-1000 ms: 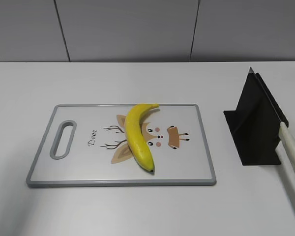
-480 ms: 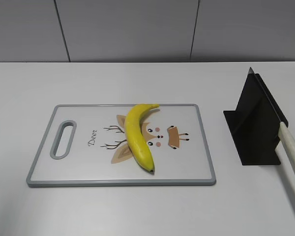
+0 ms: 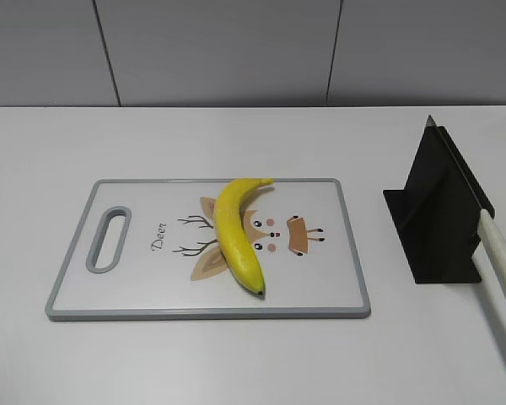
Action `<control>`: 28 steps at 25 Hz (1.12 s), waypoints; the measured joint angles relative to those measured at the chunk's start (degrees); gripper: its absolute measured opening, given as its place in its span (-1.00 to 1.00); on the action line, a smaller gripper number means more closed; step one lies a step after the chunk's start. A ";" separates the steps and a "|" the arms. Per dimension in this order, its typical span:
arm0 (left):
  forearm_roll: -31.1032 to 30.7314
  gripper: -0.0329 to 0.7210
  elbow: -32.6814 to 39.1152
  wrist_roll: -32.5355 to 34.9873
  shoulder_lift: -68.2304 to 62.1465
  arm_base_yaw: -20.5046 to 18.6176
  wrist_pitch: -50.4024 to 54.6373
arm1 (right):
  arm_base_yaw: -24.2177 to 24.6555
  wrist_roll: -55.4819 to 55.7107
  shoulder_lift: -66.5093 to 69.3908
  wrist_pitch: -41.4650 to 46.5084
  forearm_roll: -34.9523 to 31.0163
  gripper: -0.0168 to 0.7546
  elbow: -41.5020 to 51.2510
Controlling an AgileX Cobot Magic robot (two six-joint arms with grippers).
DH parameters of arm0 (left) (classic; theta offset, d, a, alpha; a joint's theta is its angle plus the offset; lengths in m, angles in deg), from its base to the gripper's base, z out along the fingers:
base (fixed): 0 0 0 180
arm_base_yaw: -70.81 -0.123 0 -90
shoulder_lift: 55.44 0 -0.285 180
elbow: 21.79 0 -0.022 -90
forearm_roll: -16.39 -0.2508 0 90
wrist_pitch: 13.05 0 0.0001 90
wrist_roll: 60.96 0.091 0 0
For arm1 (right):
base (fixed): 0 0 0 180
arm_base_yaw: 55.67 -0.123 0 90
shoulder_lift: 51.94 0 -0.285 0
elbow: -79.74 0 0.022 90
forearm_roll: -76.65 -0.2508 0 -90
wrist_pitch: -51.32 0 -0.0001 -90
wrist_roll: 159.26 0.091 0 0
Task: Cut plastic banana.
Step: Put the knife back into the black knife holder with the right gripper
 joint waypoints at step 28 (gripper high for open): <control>0.29 0.65 28.74 -0.04 28.33 0.00 -8.95 | 0.00 -5.02 -37.05 -8.36 -0.07 0.43 40.65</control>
